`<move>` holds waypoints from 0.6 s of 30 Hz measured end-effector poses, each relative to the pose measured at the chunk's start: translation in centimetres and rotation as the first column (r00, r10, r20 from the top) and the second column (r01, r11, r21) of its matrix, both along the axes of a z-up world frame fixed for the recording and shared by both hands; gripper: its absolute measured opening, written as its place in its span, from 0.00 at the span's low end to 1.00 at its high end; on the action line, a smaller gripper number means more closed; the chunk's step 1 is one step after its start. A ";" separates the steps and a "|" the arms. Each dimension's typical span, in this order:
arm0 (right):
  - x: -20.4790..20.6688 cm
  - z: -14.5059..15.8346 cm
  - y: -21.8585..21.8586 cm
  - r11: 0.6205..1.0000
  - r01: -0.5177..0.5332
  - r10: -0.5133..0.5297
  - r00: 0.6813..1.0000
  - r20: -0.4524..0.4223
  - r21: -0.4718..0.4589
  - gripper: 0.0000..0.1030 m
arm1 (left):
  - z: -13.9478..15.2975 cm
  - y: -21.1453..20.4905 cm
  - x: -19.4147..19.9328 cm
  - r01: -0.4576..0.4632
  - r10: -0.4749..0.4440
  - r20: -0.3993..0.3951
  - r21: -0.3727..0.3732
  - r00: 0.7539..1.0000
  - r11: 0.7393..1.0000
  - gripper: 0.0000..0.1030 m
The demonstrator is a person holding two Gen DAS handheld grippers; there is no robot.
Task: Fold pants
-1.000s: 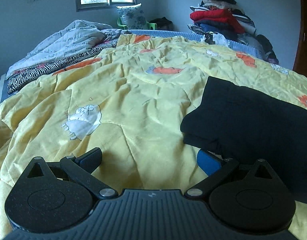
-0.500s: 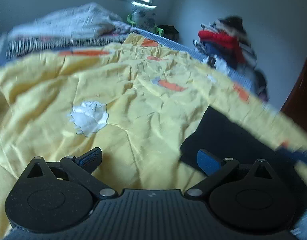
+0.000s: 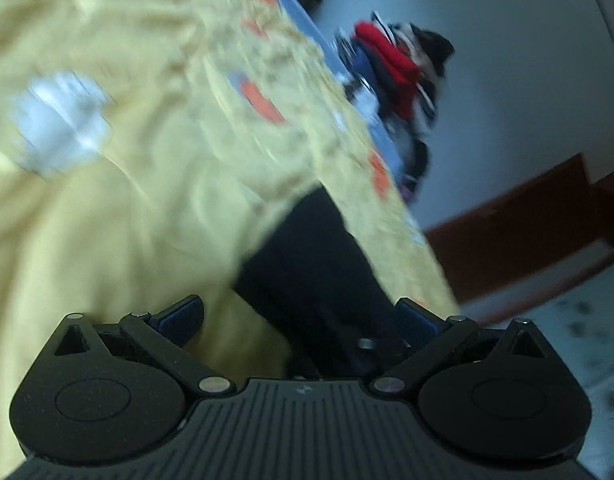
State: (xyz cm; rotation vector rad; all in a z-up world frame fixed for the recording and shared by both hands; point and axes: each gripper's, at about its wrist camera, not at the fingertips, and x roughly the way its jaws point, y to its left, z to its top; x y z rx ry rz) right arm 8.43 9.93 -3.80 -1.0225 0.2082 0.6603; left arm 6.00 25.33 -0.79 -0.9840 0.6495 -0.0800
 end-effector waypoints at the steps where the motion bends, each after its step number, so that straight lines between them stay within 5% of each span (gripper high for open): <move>1: 0.2 0.4 -0.4 0.999 0.009 -0.008 1.000 -0.029 0.045 0.17 | -0.4 -0.1 0.7 0.024 -0.024 0.006 -0.046 1.000 0.999 0.99; 4: 1.6 2.8 -2.4 0.974 0.070 -0.035 0.986 -0.162 0.217 0.14 | -1.5 -0.7 2.8 0.071 -0.069 0.021 -0.158 0.997 0.985 0.99; 8: 3.6 5.6 -5.0 0.918 0.148 -0.039 0.957 -0.287 0.368 0.15 | -2.0 -1.7 5.8 0.085 -0.076 0.056 -0.192 0.996 0.978 0.99; 14: 3.1 6.7 -7.6 0.897 0.149 0.014 0.931 -0.366 0.415 0.15 | -2.2 -2.7 9.5 0.125 -0.108 0.095 -0.201 0.990 0.972 0.95; 17: 2.8 7.7 -9.9 0.865 0.147 0.084 0.900 -0.428 0.480 0.15 | -2.4 -3.0 9.9 0.123 -0.111 0.085 -0.151 0.990 0.981 0.77; 18: 3.3 8.0 -10.7 0.844 0.178 0.085 0.888 -0.452 0.507 0.15 | -2.5 -3.0 9.9 0.118 -0.110 0.071 -0.124 0.991 0.985 0.62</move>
